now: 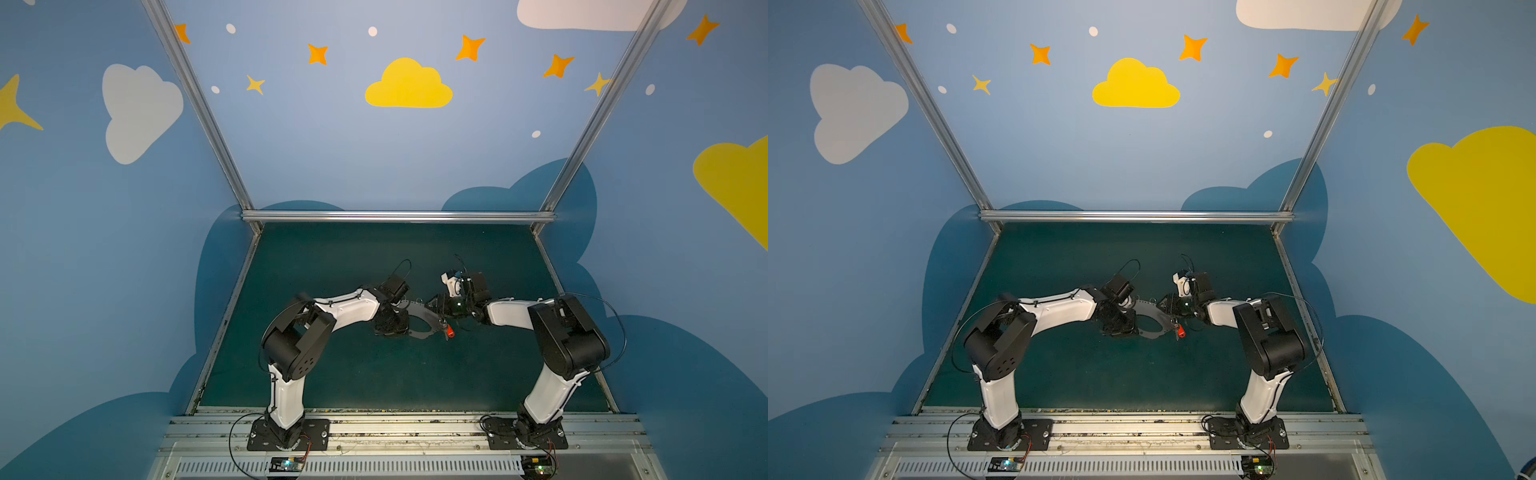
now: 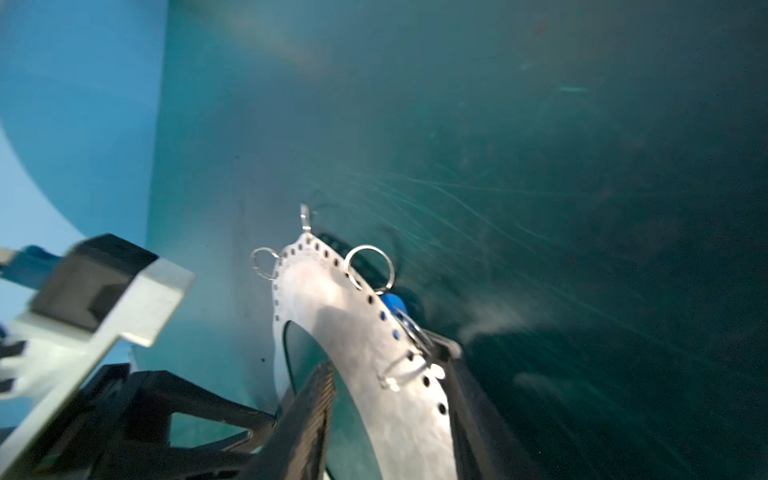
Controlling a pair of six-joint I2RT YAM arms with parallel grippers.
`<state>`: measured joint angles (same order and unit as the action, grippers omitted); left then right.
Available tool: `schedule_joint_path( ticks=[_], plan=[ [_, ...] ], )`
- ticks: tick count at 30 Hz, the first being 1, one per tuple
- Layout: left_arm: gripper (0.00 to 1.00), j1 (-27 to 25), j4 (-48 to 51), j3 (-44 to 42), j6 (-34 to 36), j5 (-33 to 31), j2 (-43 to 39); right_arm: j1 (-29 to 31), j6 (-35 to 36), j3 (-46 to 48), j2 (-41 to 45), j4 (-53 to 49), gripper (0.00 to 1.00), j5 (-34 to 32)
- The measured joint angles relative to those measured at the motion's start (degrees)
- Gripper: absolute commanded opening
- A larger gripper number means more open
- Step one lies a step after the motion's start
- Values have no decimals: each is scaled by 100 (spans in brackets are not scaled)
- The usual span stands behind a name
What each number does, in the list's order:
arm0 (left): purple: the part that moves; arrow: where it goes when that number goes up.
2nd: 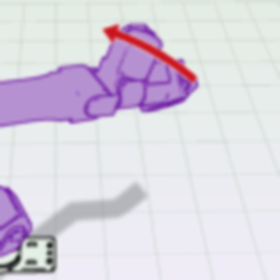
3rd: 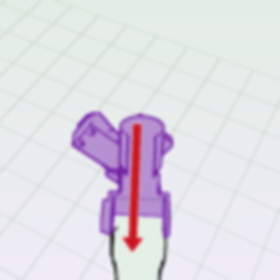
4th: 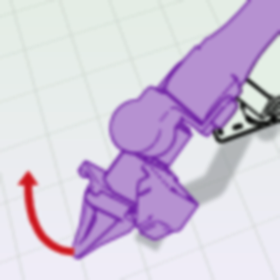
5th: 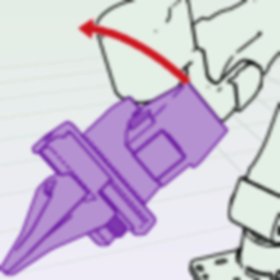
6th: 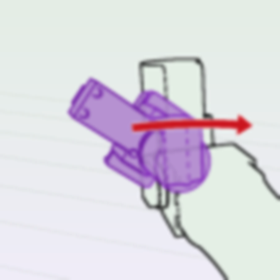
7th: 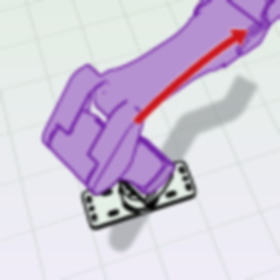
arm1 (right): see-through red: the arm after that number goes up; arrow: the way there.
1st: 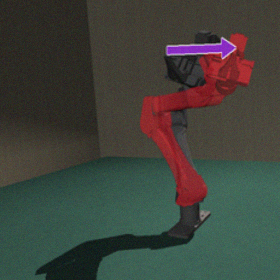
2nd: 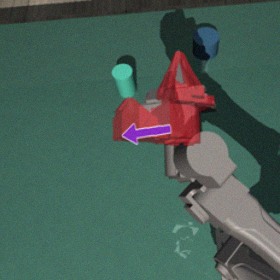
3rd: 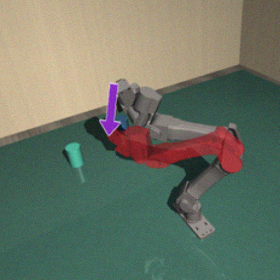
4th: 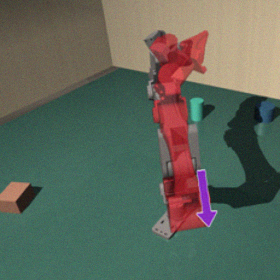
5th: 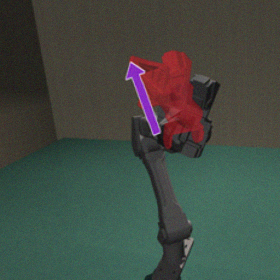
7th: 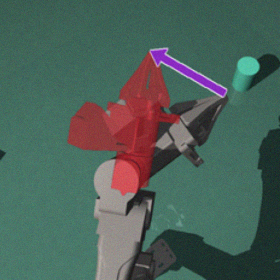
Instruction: Put the keys on the keyring
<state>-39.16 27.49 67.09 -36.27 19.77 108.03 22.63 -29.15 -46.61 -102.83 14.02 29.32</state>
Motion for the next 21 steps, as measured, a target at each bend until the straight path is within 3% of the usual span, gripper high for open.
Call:
schedule_joint_path(
  ticks=[6,10,12,21],
  plan=[
    [38,227,435,-446,70,-229,-455,7,-63,-24,-258,256,37,555],
    [44,328,658,-492,74,-422,-588,83,-39,-59,-372,299,9,734],
    [45,361,706,-485,70,-498,-678,160,-59,-74,-398,299,0,807],
    [54,584,804,-127,72,-562,-885,522,-59,-35,-398,308,0,852]
  ],
)
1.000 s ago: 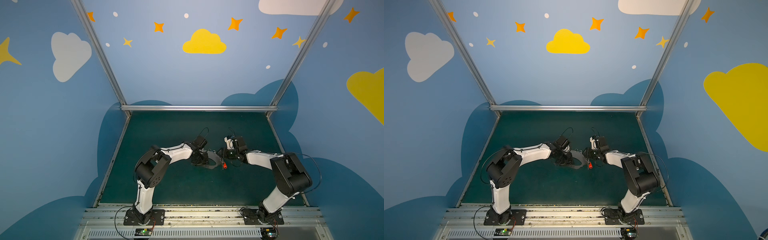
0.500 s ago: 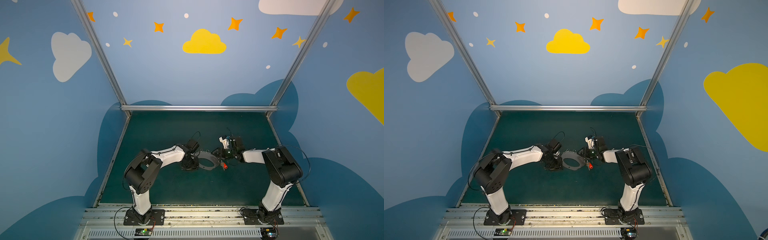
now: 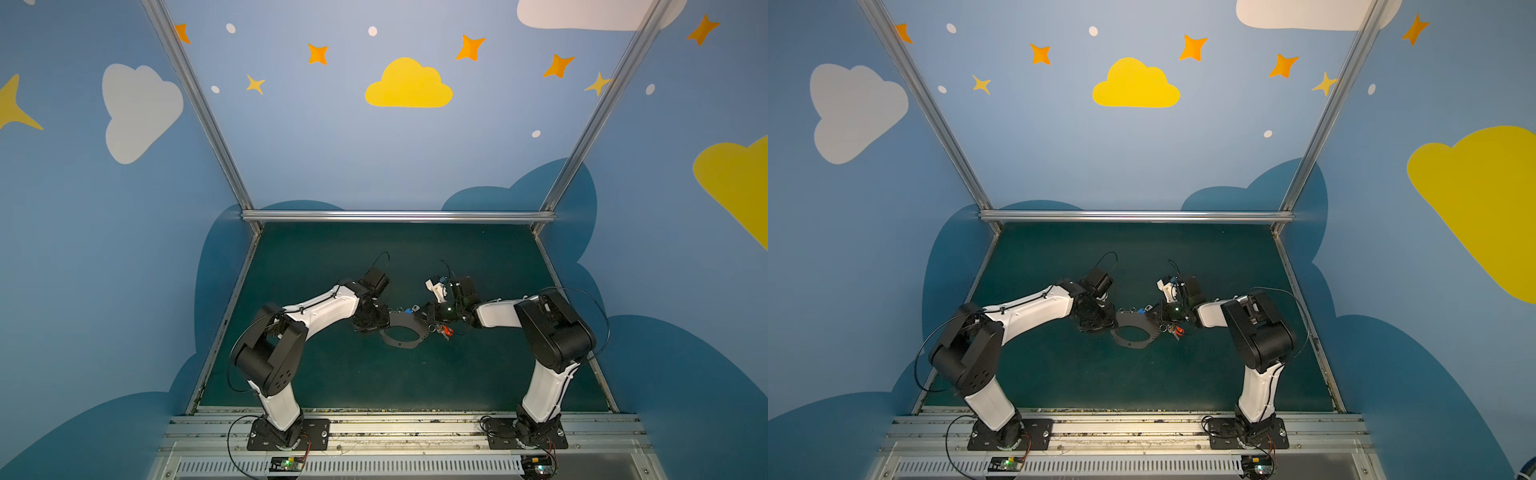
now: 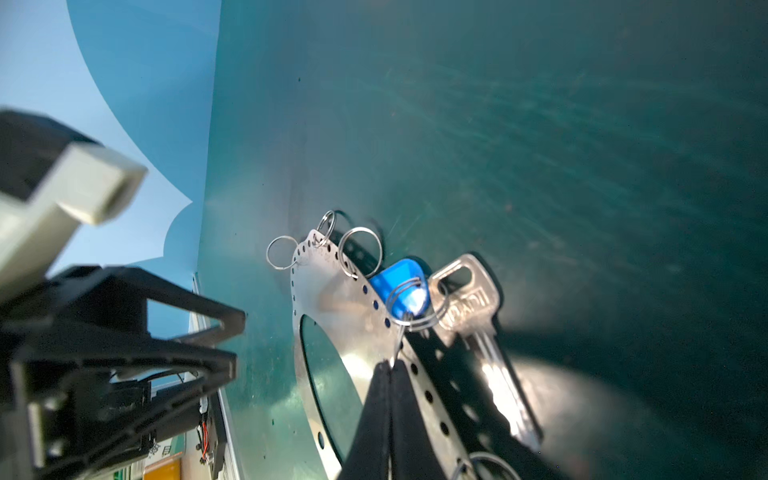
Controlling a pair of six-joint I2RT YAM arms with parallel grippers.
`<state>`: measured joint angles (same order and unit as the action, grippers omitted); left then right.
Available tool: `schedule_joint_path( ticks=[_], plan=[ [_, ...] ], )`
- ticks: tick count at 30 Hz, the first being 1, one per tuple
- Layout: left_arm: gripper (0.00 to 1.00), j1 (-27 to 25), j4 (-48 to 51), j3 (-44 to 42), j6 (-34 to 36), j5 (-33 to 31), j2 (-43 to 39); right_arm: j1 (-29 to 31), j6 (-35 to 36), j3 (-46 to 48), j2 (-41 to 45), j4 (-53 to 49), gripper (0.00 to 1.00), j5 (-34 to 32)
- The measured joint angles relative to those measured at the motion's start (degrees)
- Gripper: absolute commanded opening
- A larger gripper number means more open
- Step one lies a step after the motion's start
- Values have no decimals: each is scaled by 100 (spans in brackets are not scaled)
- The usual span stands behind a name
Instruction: Put the keys on the keyring
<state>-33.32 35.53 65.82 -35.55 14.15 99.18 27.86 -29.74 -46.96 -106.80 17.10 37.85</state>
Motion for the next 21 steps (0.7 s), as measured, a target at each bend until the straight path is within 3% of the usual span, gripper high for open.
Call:
schedule_joint_path(
  ticks=[5,8,11,21],
  plan=[
    [54,61,-11,295,2,33,24,221,-7,153,2,31,0,2],
    [54,61,-70,372,-4,122,63,337,-37,286,79,79,20,-7],
    [55,57,-120,372,-26,232,181,385,-85,463,278,90,31,13],
    [55,-15,-219,920,-118,675,780,210,-140,754,1346,-195,35,-229]
  ],
)
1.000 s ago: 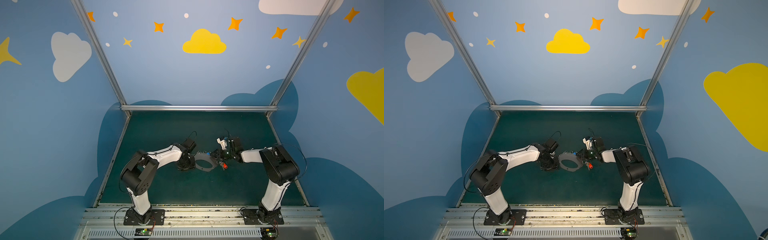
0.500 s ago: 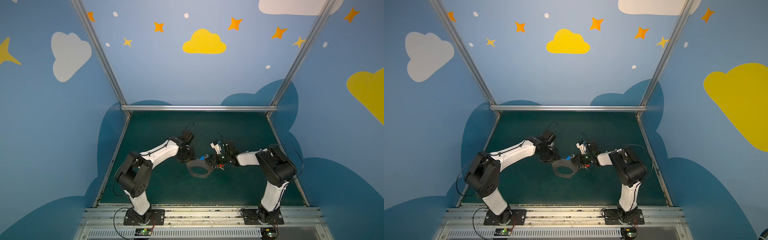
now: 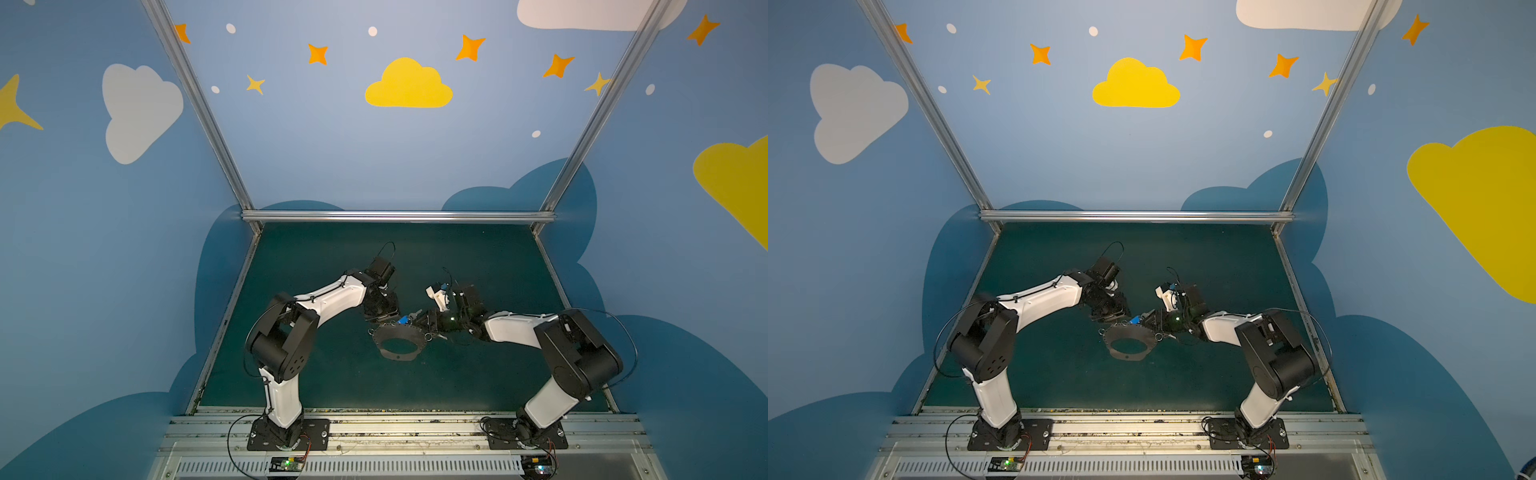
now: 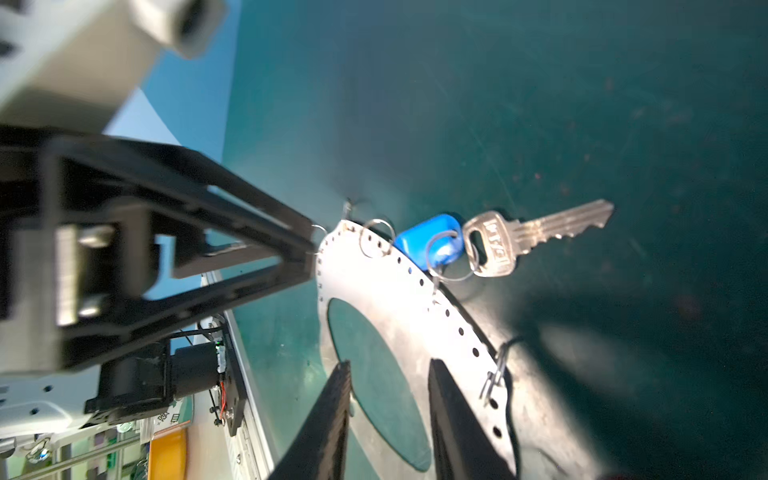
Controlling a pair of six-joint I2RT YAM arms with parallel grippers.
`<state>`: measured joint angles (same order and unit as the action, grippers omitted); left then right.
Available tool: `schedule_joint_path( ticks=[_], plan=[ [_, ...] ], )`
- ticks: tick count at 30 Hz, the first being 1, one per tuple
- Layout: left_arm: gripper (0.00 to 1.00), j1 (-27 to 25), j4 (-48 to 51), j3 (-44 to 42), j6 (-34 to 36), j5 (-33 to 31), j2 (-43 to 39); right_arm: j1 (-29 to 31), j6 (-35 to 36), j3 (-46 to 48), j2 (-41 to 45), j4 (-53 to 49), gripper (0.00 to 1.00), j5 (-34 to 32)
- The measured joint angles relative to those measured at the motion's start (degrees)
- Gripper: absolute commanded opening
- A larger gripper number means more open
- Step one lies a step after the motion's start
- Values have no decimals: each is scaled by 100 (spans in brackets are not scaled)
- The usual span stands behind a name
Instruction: Put the keys on the keyring
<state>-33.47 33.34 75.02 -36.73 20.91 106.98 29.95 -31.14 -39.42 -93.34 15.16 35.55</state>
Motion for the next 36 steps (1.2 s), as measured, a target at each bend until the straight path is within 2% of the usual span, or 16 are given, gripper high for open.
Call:
schedule_joint_path(
  ticks=[5,13,22,25,30,36],
  plan=[
    [55,-149,2,490,-24,114,409,-197,-17,273,625,-20,36,-151],
    [50,-334,85,664,-162,201,800,-404,-50,595,879,-44,36,-343],
    [29,-378,225,1047,-219,160,1180,-437,-160,826,920,42,36,-369],
    [13,-367,267,1113,-236,109,1252,-437,-199,911,981,98,36,-365],
    [4,-348,348,1266,-197,46,1325,-437,-297,1016,994,225,35,-361],
    [4,-321,369,1325,-160,2,1325,-431,-354,1051,994,328,36,-352]
  ],
)
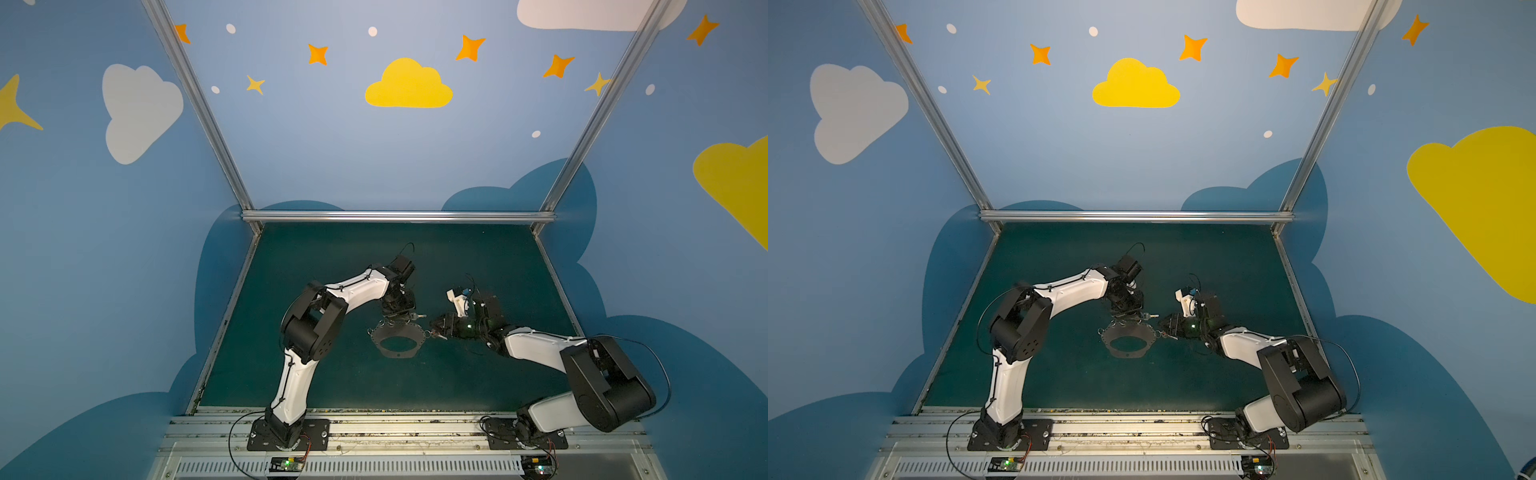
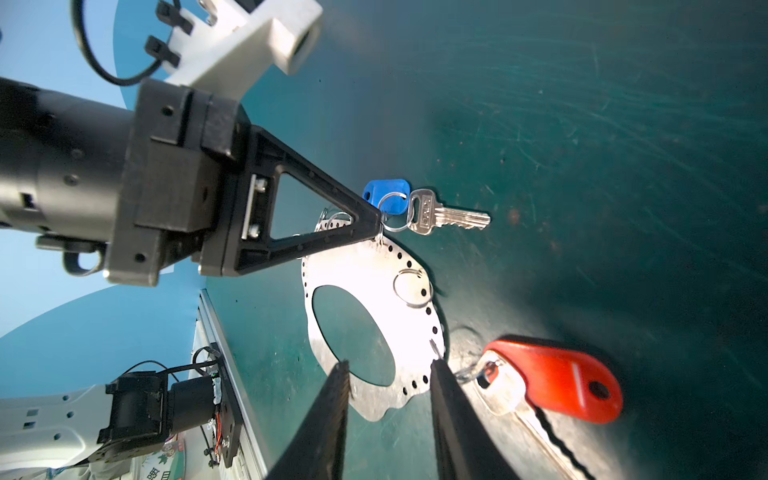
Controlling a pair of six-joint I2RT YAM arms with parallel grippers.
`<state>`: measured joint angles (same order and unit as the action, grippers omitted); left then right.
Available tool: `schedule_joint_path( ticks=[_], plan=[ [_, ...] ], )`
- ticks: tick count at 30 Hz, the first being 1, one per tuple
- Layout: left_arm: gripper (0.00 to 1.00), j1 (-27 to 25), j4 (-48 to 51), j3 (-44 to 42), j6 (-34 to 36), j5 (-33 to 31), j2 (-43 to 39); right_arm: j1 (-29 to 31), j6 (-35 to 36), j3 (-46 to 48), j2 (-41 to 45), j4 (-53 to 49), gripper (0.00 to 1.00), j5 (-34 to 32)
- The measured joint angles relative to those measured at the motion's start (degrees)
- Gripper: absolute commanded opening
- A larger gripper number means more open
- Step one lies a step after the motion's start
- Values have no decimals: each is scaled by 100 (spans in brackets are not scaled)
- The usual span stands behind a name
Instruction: Put the keys on the keyring
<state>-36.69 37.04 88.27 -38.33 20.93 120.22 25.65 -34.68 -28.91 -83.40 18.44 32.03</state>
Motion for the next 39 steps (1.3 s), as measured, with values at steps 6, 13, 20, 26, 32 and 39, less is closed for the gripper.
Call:
schedule_joint_path(
  ticks=[6,13,20,26,32,39],
  plan=[
    [4,20,-79,-173,70,-42,-361,33,0,-7,-13,24,36,22],
    [41,37,-168,-208,122,-68,-702,50,7,-214,-109,20,37,22],
    [40,28,-162,-177,125,-70,-219,66,13,-216,-107,13,37,11],
    [23,13,-127,13,127,-72,90,66,15,-216,-107,15,37,9],
    [8,2,-114,236,157,-83,114,66,7,-214,-107,17,37,11],
    [18,2,-55,319,170,-87,149,76,-7,-192,-107,31,37,11]
  ],
)
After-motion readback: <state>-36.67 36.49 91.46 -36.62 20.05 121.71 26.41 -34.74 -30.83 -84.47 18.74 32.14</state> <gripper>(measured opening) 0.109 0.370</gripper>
